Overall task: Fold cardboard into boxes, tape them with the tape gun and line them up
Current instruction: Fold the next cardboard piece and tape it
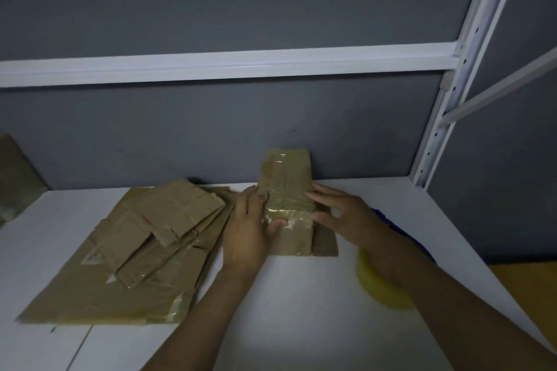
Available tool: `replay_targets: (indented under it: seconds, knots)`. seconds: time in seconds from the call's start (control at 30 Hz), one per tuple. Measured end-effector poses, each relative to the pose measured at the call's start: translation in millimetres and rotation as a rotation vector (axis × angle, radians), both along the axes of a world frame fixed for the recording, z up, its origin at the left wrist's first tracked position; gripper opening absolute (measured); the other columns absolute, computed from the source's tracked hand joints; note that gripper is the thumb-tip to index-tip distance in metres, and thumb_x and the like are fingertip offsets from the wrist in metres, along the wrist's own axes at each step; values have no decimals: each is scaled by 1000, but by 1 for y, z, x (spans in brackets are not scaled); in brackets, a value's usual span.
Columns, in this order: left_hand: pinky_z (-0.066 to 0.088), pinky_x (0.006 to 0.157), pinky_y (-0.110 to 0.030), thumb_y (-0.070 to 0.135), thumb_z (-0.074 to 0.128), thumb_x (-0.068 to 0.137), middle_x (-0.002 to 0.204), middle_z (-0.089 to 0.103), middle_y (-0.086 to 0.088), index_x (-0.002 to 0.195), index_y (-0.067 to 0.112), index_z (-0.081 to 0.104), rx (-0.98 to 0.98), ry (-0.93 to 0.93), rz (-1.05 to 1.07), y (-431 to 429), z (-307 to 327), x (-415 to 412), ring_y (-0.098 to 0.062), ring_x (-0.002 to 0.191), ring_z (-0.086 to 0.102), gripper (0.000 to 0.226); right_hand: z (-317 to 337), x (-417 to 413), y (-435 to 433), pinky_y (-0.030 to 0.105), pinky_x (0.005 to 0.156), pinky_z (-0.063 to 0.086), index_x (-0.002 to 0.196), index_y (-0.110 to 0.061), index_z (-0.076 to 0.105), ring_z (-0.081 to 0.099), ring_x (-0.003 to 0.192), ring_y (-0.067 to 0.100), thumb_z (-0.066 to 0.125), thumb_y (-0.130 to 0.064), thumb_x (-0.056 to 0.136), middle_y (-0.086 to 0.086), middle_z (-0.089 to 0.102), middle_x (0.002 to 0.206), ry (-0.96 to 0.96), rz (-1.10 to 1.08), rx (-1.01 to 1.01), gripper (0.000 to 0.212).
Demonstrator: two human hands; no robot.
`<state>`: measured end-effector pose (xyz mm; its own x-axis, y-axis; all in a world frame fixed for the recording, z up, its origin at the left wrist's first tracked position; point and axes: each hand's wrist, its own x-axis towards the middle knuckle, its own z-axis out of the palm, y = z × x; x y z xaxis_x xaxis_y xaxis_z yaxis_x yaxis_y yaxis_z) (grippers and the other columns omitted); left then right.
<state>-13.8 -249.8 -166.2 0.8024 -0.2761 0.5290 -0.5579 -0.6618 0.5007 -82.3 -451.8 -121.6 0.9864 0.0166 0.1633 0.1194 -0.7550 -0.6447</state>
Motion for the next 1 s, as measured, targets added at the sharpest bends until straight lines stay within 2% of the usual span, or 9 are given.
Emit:
replay_targets:
  seconds: [0.13, 0.27, 0.37, 0.47, 0.57, 0.63, 0.73, 0.87, 1.0]
  knots:
    - [50, 77, -35, 43, 77, 76, 137, 49, -6, 126, 10, 57, 87, -21, 63, -18, 2, -5, -28, 109, 58, 63, -13, -28, -36, 22, 107, 24, 144, -25, 40, 36, 135, 14, 54, -36, 96, -1, 42, 147, -10, -283, -151, 51]
    - [52, 76, -40, 42, 81, 71, 128, 56, -12, 117, 8, 60, 162, -104, 117, -24, 0, -3, -33, 99, 61, 61, -48, -60, -77, 32, 99, 42, 150, -17, 24, 50, 122, 24, 50, -29, 98, 7, 47, 140, 320, -615, -276, 60]
    - [48, 89, -45, 42, 82, 69, 124, 60, -16, 115, 4, 63, 272, -217, 174, -28, 2, -6, -38, 107, 58, 62, -67, -70, -85, 29, 82, 49, 124, -13, 49, 61, 101, 22, 47, -24, 98, 7, 62, 119, 352, -650, -268, 29]
    - [35, 109, -48, 39, 69, 85, 137, 51, -20, 128, 2, 56, 250, -355, 113, -33, 3, -18, -40, 128, 45, 58, -66, -74, -80, 29, 71, 51, 103, -14, 54, 62, 83, 19, 52, -21, 94, 6, 66, 101, 283, -655, -240, 11]
    - [49, 92, -39, 32, 56, 92, 128, 56, -17, 118, 4, 61, 88, -432, -112, -47, 14, -40, -30, 114, 55, 38, -50, -74, -67, 28, 59, 48, 93, -15, 53, 58, 71, 16, 64, -24, 86, 2, 64, 85, 173, -661, -102, 16]
    - [53, 77, -29, 37, 49, 94, 121, 60, -10, 117, 8, 62, 54, -320, -248, -61, 22, -56, -21, 101, 60, 39, -32, -75, -57, 25, 51, 40, 91, -16, 52, 54, 66, 13, 72, -26, 81, -1, 58, 78, 86, -666, -17, 25]
    - [43, 72, -17, 52, 54, 92, 107, 60, 1, 119, 16, 55, -3, 56, -311, -76, 34, -71, -9, 90, 55, 46, -1, -72, -44, 23, 50, 36, 91, -16, 50, 53, 66, 12, 76, -26, 79, -2, 56, 77, -93, -692, 106, 30]
    - [44, 63, -7, 37, 67, 88, 88, 67, 13, 104, 24, 62, -345, 477, -320, -74, 57, -73, 2, 77, 63, 21, 33, -68, -41, 21, 53, 39, 94, -18, 48, 54, 71, 9, 79, -25, 76, -8, 54, 80, -291, -647, 237, 37]
    - [49, 73, -10, 8, 68, 87, 104, 72, 6, 122, 19, 61, -663, 583, -432, -58, 65, -72, 0, 91, 68, 37, 49, -63, -48, 13, 77, 48, 118, -34, 48, 55, 112, 4, 82, -36, 69, -18, 55, 118, -244, -232, 449, 60]
